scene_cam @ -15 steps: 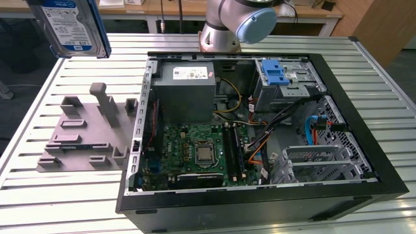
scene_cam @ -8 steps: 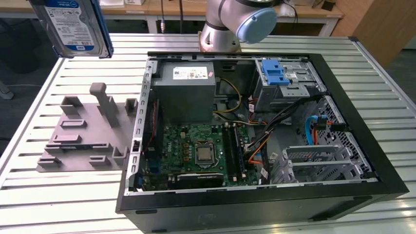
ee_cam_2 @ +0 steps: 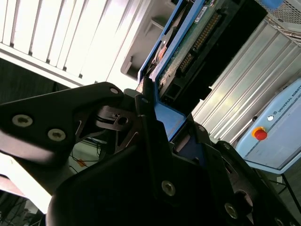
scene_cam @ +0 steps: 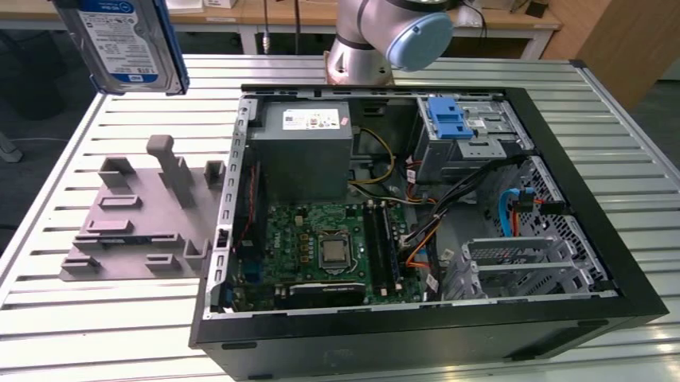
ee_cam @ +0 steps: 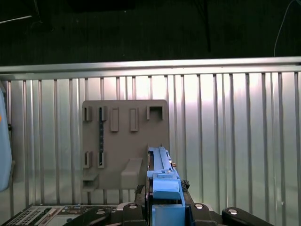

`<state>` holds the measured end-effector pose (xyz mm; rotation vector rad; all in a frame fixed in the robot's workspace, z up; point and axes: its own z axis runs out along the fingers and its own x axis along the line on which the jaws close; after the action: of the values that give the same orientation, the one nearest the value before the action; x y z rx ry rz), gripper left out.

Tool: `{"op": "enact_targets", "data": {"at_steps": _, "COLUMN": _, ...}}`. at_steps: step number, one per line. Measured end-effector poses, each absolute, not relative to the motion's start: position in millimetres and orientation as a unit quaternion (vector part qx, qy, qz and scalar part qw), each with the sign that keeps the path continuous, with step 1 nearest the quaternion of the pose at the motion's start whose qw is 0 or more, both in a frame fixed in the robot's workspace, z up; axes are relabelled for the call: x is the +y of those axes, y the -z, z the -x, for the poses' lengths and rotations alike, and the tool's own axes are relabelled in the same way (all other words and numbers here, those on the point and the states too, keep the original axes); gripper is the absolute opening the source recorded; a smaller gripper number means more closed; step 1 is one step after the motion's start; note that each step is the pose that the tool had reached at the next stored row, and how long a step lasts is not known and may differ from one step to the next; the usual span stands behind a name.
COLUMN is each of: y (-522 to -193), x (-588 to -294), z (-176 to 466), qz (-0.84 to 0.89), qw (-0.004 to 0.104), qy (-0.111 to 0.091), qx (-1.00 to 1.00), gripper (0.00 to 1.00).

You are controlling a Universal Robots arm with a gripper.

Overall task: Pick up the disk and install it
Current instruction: 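Pick up the disk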

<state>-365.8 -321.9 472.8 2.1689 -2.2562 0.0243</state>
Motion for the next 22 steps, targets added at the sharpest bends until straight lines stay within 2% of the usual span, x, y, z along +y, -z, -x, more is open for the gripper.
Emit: {"op": "enact_targets", "data": {"at_steps": 22, "y": -472.9, "x": -321.8, "z": 351.5, "qz": -0.693, "qw": 0.006, "qy": -0.008, "qx": -0.721, "gripper": 0.36}}
